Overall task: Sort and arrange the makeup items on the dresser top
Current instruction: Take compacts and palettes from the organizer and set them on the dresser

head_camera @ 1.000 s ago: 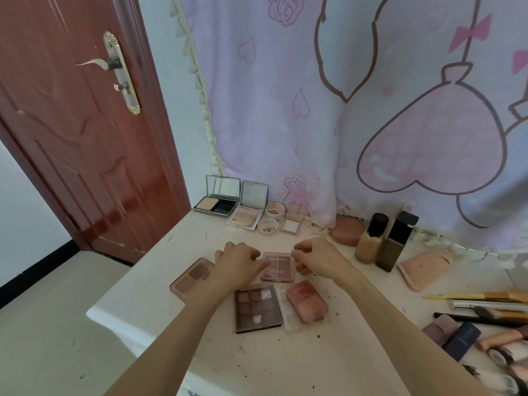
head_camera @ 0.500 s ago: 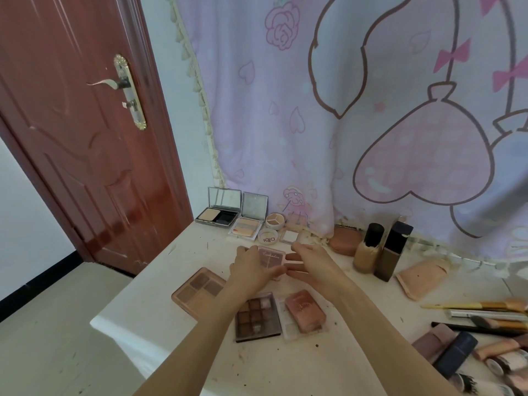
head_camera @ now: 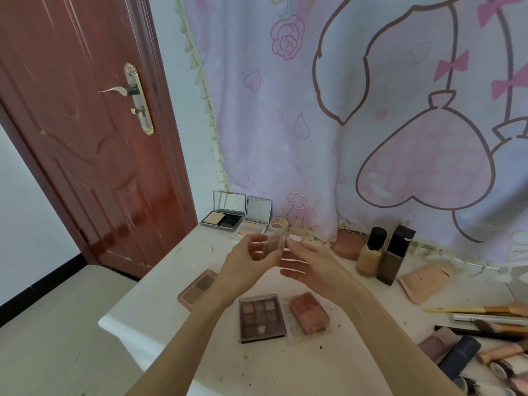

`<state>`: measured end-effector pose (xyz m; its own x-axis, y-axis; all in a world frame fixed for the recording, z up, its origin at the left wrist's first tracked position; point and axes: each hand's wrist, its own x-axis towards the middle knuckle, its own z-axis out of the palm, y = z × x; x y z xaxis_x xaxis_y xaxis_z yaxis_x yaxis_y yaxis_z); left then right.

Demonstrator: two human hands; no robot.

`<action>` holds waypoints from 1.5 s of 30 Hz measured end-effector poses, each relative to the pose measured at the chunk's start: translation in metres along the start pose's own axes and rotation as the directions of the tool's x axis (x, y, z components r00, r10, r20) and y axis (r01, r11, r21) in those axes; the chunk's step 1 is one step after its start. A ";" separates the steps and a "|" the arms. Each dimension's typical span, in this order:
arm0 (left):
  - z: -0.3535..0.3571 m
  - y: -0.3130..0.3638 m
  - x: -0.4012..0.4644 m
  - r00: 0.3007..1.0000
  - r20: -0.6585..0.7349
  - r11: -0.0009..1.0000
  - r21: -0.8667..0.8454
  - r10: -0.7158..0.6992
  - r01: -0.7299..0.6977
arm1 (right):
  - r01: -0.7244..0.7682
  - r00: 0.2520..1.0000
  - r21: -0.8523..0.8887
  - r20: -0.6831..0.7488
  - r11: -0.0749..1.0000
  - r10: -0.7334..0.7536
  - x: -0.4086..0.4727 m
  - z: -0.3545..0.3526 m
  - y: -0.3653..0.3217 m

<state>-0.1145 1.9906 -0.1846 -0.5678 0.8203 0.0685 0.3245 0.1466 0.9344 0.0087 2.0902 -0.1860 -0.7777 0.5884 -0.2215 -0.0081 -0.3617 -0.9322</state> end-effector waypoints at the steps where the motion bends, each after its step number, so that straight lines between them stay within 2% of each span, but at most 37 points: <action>1: -0.001 0.004 -0.004 1.000 -0.012 1.000 0.002 0.018 -0.018 | 0.006 0.999 0.003 0.034 1.000 -0.007 -0.001 0.004 0.001; 5: -0.007 0.015 -0.019 0.986 -0.097 0.982 0.141 0.136 -0.122 | 0.057 0.993 0.048 0.100 0.997 -0.061 -0.006 0.018 0.003; 8: -0.012 0.019 -0.027 0.970 -0.081 0.934 0.300 0.229 -0.195 | 0.062 0.989 0.101 0.125 0.993 -0.074 -0.008 0.024 0.004; 12: -0.021 0.023 -0.030 0.959 0.079 0.788 0.553 0.272 -0.269 | 0.034 0.992 0.188 0.115 0.982 -0.056 -0.008 0.027 0.006; 14: -0.028 0.024 -0.026 0.943 0.189 0.727 0.602 0.273 -0.331 | 0.007 0.993 0.218 0.115 0.976 -0.033 -0.009 0.028 0.005; 16: -0.036 0.025 -0.022 0.930 0.242 0.727 0.581 0.276 -0.367 | -0.029 0.991 0.234 0.135 0.972 -0.003 -0.010 0.030 0.004; 20: -0.048 0.027 -0.021 0.922 0.268 0.824 0.425 0.280 -0.375 | -0.032 0.983 0.255 0.182 0.966 -0.016 -0.011 0.038 0.003; 26: -0.063 0.031 -0.022 0.925 0.305 0.862 0.378 0.228 -0.337 | -0.060 0.982 0.197 0.187 0.979 0.023 -0.009 0.049 0.007; 32: -0.078 0.034 -0.017 0.912 0.374 0.864 0.388 0.169 -0.319 | -0.092 0.981 0.191 0.187 0.977 0.056 -0.002 0.058 0.007; 45: -0.092 0.016 -0.007 0.857 0.494 0.784 0.472 0.143 -0.403 | -0.136 0.981 0.222 0.169 0.966 0.099 0.020 0.073 0.014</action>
<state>-0.1748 1.9360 -0.1384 -0.0665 0.9976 0.0200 0.8405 0.0452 0.5400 -0.0535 2.0442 -0.1828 -0.8699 0.4185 -0.2611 -0.0417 -0.5898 -0.8064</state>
